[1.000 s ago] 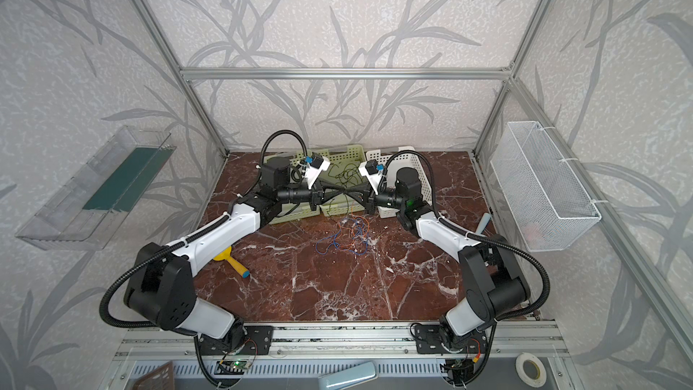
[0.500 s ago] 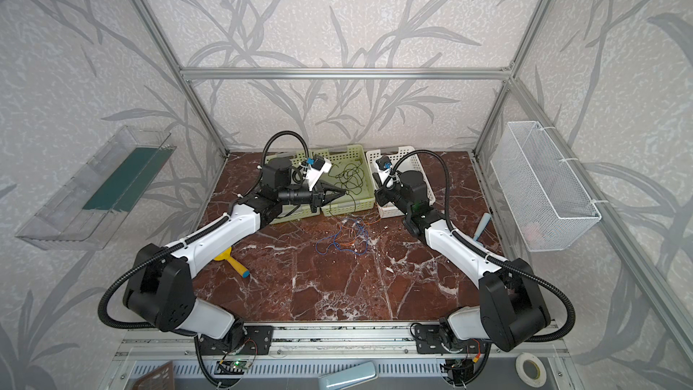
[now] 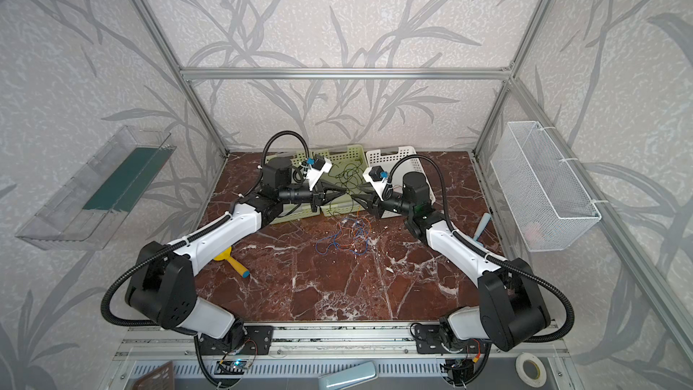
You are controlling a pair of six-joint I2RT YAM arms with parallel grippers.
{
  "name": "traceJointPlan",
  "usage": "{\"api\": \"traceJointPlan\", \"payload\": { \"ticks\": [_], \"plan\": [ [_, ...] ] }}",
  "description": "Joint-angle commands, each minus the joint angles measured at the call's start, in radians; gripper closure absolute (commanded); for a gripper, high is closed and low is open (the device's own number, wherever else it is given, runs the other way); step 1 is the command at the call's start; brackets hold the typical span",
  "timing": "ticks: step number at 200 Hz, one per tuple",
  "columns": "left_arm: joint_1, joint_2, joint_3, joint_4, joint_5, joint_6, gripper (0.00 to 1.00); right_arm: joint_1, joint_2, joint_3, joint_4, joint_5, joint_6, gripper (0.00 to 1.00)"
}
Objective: Untangle and sort cables by color
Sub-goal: Straighten the cable.
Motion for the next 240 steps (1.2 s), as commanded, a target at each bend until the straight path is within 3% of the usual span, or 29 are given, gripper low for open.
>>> {"api": "traceJointPlan", "payload": {
  "ticks": [1,99,138,165,208,240],
  "plan": [
    [0.000,-0.012,0.021,-0.022,0.034,0.082,1.00,-0.010,0.035,0.032,0.042,-0.156,0.064,0.60],
    [-0.011,-0.006,0.047,-0.096,0.060,0.166,1.00,-0.014,0.129,0.082,0.110,-0.283,0.146,0.64],
    [-0.012,-0.008,0.057,-0.152,0.051,0.213,1.00,-0.013,0.130,0.082,0.111,-0.294,0.155,0.72],
    [-0.011,-0.016,0.054,-0.143,0.045,0.216,1.00,-0.013,0.134,0.086,0.093,-0.303,0.154,0.84],
    [-0.010,-0.039,0.038,-0.113,0.045,0.207,1.00,-0.013,0.133,0.082,0.057,-0.286,0.137,0.76],
    [-0.010,-0.049,0.029,-0.114,0.044,0.213,1.00,-0.009,0.140,0.083,0.058,-0.290,0.144,0.76]
  ]
}}
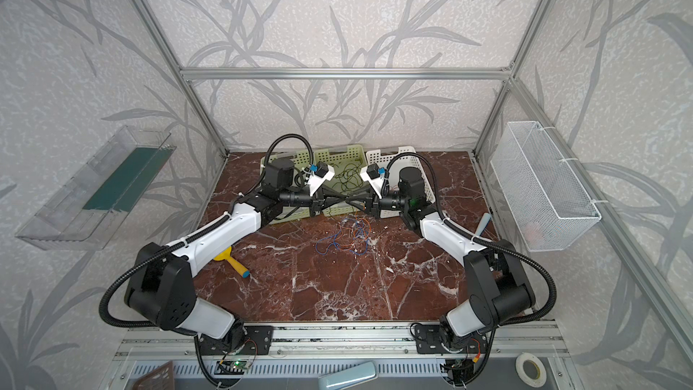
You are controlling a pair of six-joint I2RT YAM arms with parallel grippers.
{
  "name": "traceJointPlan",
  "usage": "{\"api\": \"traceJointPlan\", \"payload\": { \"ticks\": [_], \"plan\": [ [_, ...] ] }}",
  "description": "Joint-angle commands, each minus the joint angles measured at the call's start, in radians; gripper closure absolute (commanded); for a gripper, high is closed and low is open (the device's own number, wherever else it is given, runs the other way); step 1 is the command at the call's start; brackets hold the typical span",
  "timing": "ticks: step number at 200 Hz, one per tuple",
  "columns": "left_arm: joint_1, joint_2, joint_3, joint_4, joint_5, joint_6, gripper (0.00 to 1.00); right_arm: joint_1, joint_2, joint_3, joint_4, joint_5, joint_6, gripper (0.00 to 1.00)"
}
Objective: Untangle and sort cables by color
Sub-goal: Straighten the cable.
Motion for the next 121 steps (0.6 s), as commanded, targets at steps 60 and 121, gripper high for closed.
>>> {"api": "traceJointPlan", "payload": {
  "ticks": [60,121],
  "plan": [
    [-0.002,-0.047,0.007,-0.029,0.016,0.063,1.00,0.004,-0.018,0.002,0.020,0.026,0.002,0.95],
    [0.002,-0.073,0.012,-0.097,0.019,0.090,1.00,0.007,-0.087,-0.036,-0.110,0.262,-0.136,1.00]
  ]
}}
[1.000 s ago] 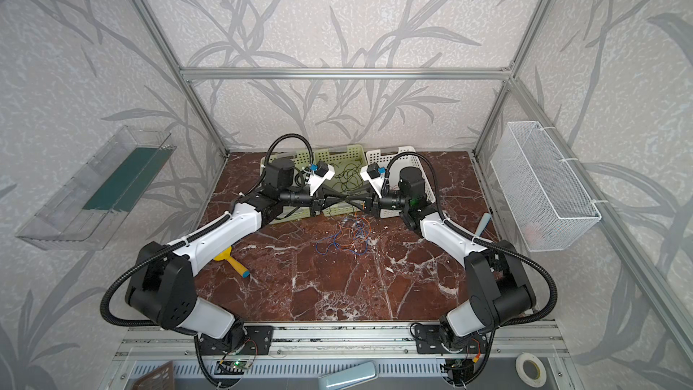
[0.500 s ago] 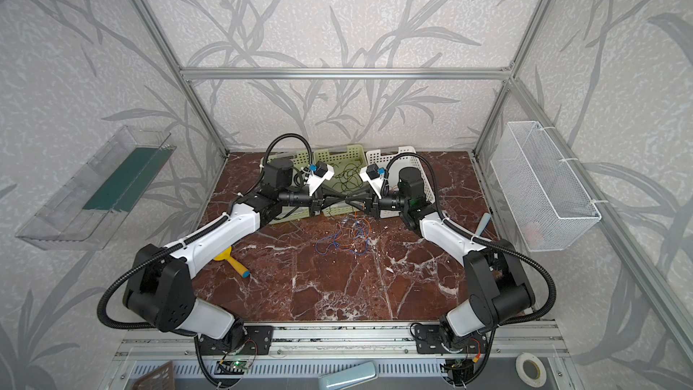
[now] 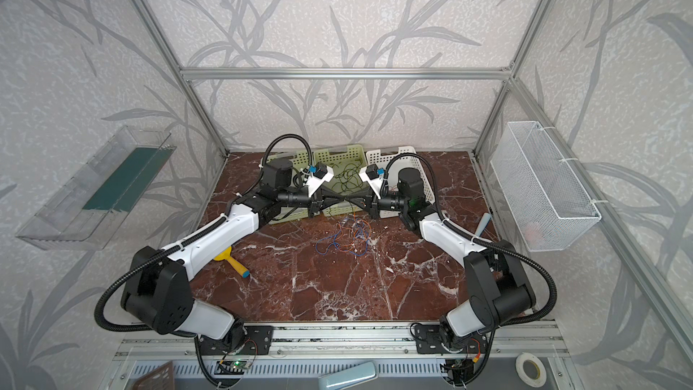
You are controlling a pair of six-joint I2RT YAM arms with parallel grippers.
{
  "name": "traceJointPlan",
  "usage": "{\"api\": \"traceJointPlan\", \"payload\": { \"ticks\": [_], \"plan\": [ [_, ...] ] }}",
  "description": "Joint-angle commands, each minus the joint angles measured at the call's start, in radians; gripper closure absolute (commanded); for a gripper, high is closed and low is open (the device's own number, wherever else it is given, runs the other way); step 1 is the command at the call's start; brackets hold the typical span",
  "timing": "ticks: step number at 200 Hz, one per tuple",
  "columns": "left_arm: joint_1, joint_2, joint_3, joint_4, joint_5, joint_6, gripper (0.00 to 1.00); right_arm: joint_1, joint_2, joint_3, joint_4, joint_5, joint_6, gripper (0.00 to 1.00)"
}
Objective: Untangle and sort cables by color
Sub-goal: Straighten the cable.
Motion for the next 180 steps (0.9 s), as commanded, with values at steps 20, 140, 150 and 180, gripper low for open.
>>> {"api": "traceJointPlan", "payload": {
  "ticks": [20,140,150,180],
  "plan": [
    [0.001,-0.050,0.017,-0.067,0.033,0.037,1.00,0.021,-0.123,-0.041,-0.160,0.397,-0.202,1.00],
    [0.025,-0.037,-0.025,0.110,0.011,-0.105,0.95,0.191,-0.172,-0.098,-0.090,1.010,-0.343,1.00],
    [0.029,-0.042,-0.038,0.133,-0.012,-0.115,0.74,0.190,-0.173,-0.094,-0.089,1.015,-0.309,1.00],
    [0.042,-0.089,-0.158,0.330,-0.089,-0.206,0.36,0.171,-0.190,-0.085,-0.076,0.947,-0.222,1.00]
  ]
}}
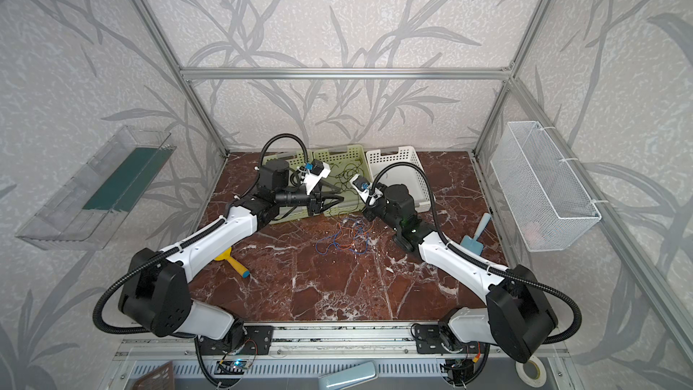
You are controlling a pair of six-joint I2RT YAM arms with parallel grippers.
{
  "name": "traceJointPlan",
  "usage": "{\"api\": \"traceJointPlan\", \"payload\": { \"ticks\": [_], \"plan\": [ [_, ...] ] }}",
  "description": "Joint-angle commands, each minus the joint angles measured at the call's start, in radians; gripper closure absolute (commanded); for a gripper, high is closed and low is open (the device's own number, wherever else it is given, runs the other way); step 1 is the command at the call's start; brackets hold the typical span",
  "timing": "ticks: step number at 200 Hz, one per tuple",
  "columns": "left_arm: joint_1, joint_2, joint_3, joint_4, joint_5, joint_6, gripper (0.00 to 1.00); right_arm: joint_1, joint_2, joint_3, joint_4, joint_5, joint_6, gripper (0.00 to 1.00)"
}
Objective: Untangle and sort cables by color
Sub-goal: Straighten the cable, then place the cable into the container.
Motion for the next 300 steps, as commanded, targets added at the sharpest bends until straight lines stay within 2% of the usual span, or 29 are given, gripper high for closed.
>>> {"api": "traceJointPlan", "payload": {
  "ticks": [1,26,51,75,113,129,144,165,179,189,217,245,276,300],
  "plan": [
    [0.013,-0.059,-0.090,0.186,-0.040,-0.083,0.36,-0.019,-0.012,0.003,0.012,0.036,0.098,1.00],
    [0.002,-0.042,-0.157,0.349,-0.064,-0.174,0.30,-0.025,-0.012,0.028,-0.002,-0.035,0.126,1.00],
    [-0.046,0.040,-0.148,0.472,-0.064,-0.241,0.25,-0.028,-0.010,0.049,-0.006,-0.097,0.160,1.00],
    [-0.086,0.131,-0.121,0.608,-0.063,-0.326,0.11,-0.028,-0.012,0.055,0.002,-0.102,0.184,1.00],
    [-0.122,0.238,-0.068,0.651,-0.104,-0.346,0.13,-0.028,-0.014,0.057,0.015,-0.141,0.207,1.00],
    [-0.124,0.281,-0.050,0.728,-0.125,-0.395,0.18,-0.027,-0.015,0.057,0.019,-0.145,0.216,1.00],
    [-0.125,0.324,-0.014,0.733,-0.134,-0.419,0.30,-0.028,-0.020,0.053,0.027,-0.147,0.227,1.00],
    [-0.124,0.370,0.012,0.736,-0.146,-0.430,0.66,-0.039,-0.030,0.053,0.032,-0.147,0.251,1.00],
    [-0.124,0.381,0.015,0.750,-0.164,-0.432,0.83,-0.053,-0.035,0.051,0.033,-0.153,0.272,1.00],
    [-0.125,0.377,0.013,0.750,-0.168,-0.418,1.00,-0.060,-0.036,0.048,0.031,-0.148,0.279,1.00],
    [-0.122,0.291,-0.028,0.638,-0.202,-0.309,1.00,-0.081,-0.053,0.048,-0.041,-0.060,0.266,1.00],
    [-0.116,0.148,-0.079,0.417,-0.268,-0.150,1.00,-0.105,-0.063,0.080,-0.197,0.030,0.147,1.00],
    [-0.087,0.018,-0.119,0.308,-0.329,-0.074,1.00,-0.133,-0.047,0.111,-0.338,0.111,0.016,1.00],
    [-0.085,0.012,-0.063,0.214,-0.323,-0.028,1.00,-0.136,-0.024,0.121,-0.351,0.118,-0.024,1.00]
  ]
}}
